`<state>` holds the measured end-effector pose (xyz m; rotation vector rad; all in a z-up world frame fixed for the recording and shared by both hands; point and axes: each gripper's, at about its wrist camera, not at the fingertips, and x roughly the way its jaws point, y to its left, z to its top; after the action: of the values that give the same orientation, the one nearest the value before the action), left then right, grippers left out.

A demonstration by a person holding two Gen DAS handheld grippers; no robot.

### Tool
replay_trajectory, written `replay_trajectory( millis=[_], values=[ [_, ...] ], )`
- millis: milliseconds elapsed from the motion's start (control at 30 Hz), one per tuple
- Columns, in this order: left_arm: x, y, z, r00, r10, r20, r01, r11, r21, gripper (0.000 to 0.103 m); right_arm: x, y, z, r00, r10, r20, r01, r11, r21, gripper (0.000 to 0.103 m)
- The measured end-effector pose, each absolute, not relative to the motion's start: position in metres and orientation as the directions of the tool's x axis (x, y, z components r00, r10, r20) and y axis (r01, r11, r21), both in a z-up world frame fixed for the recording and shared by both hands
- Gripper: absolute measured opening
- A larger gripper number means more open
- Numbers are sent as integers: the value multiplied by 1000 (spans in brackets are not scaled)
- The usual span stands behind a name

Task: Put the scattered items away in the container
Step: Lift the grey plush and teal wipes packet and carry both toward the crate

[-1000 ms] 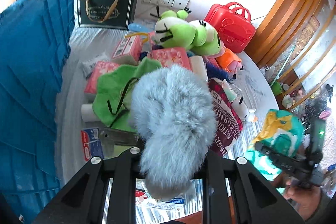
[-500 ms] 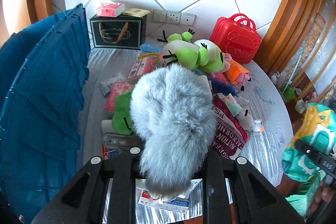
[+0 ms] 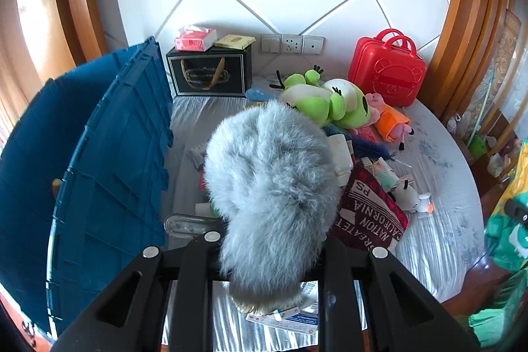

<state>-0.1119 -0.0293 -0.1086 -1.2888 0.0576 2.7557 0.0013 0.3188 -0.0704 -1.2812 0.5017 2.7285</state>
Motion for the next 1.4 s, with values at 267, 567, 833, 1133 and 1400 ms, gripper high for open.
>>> replay_trajectory(
  millis=[267,567,833,1133,1400],
  values=[
    [-112,-21,-96,-648,46,-761,-103,-994,28,19,3,321,-58,-663,-61,-746,-198,-947,253,26],
    [-113,-16,-88,-658,31,-752,-105,-993,52,19,1,327,-49,-682,-75,-727,-183,-946,269,26],
    [-113,-16,-85,-667,22,-745,-92,-994,53,19,-5,330,-47,-688,-94,-719,-155,-950,272,26],
    [-108,-18,-78,-677,8,-736,-69,-996,52,19,-8,328,-44,-691,-121,-712,-121,-953,279,26],
    [-94,-27,-51,-717,17,-697,-67,-997,45,19,-19,311,-41,-694,-191,-694,-54,-948,315,26]
  ],
)
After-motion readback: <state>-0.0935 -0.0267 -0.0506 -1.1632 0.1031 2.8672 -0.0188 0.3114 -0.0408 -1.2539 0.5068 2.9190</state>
